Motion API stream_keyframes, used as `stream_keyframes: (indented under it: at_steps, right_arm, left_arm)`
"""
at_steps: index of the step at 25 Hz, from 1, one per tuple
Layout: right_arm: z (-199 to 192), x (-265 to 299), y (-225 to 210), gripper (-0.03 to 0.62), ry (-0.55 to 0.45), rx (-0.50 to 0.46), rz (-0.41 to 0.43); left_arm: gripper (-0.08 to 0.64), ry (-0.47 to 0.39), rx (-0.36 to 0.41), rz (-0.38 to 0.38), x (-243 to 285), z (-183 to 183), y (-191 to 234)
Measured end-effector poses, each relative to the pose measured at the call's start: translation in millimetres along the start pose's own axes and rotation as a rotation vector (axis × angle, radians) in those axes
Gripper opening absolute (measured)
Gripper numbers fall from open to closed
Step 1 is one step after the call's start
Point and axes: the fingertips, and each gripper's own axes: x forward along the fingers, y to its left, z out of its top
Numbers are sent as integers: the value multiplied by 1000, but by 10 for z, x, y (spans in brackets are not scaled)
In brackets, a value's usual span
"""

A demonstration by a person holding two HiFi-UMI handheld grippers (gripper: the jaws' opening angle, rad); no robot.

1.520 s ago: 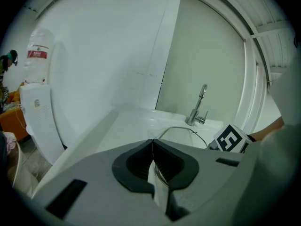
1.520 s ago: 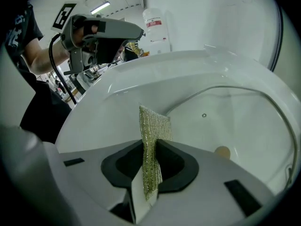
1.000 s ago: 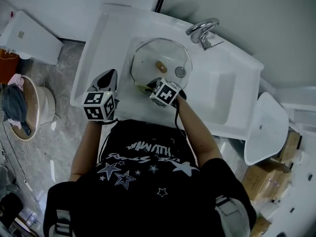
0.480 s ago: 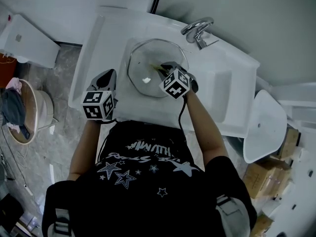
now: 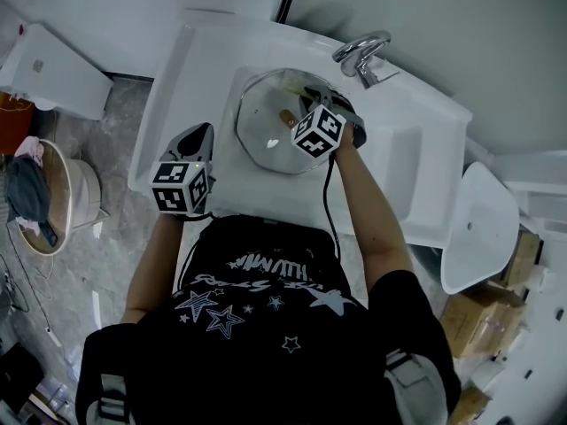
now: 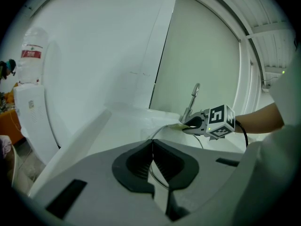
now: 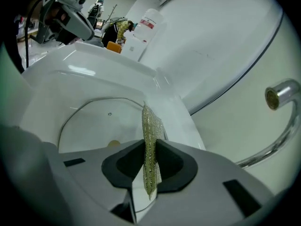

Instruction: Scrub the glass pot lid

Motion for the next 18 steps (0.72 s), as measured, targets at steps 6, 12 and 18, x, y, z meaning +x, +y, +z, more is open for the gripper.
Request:
stream_keyframes:
  at_steps: [6, 12, 18]
  right_arm:
    - [-39, 56, 165, 71, 7, 19, 42]
    - [-137, 54, 604, 71, 27, -18, 148]
    - [-186, -12, 1097, 72, 36, -35, 283]
  left_arm:
    - [9, 9, -4, 2, -30, -49, 28]
    - [9, 16, -11, -1, -41, -91, 19]
    - [9, 20, -11, -12, -38, -128, -58]
